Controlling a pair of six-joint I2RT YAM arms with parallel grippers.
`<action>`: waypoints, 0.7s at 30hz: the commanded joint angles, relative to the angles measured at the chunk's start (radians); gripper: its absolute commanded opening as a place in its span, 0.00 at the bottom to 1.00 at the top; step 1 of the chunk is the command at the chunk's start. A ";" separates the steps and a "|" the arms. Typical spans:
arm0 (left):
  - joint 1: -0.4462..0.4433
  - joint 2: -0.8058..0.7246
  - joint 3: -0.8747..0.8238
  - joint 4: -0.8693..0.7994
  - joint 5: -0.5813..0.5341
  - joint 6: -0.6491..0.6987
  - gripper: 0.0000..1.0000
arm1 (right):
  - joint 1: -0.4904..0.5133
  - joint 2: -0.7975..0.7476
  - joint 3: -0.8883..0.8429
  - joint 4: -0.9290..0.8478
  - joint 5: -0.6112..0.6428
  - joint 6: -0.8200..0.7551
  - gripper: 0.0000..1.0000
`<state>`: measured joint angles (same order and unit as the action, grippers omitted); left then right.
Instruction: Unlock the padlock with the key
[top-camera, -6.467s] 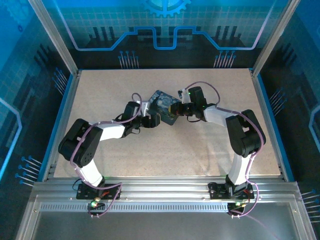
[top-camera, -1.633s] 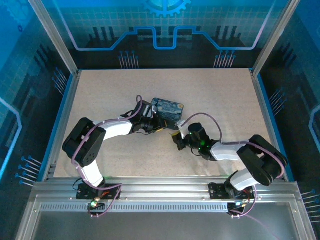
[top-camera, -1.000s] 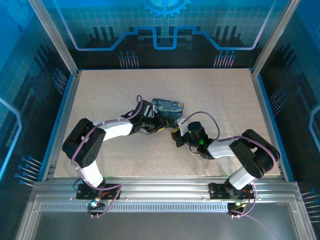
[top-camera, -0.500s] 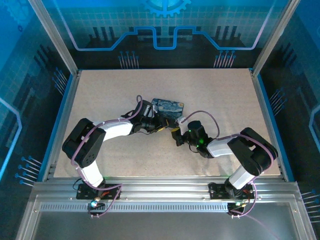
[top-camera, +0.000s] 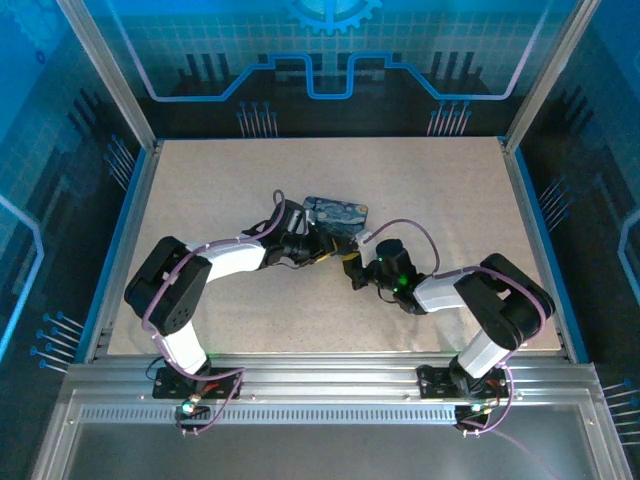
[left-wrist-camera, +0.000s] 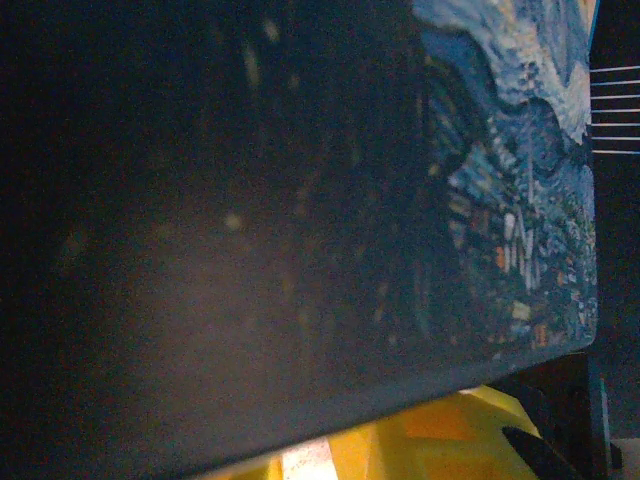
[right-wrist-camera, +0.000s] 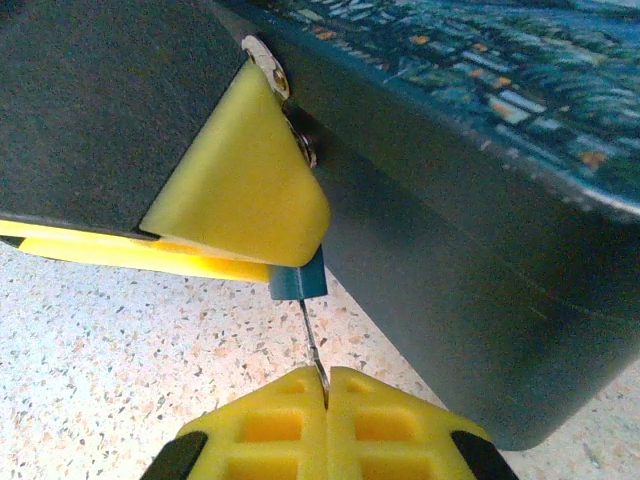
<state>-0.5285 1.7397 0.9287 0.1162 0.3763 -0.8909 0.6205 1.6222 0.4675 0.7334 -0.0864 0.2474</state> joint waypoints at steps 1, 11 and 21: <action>-0.009 -0.017 0.002 0.032 0.035 -0.008 0.07 | -0.012 0.019 0.031 0.043 -0.012 0.017 0.00; -0.011 -0.020 -0.003 0.054 0.031 -0.036 0.07 | -0.011 0.021 0.037 0.084 -0.008 0.046 0.00; -0.019 -0.018 -0.001 0.057 0.027 -0.044 0.07 | 0.017 0.018 0.049 0.123 0.058 0.046 0.00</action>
<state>-0.5282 1.7397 0.9287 0.1566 0.3626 -0.9184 0.6224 1.6329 0.4782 0.7650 -0.0547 0.2920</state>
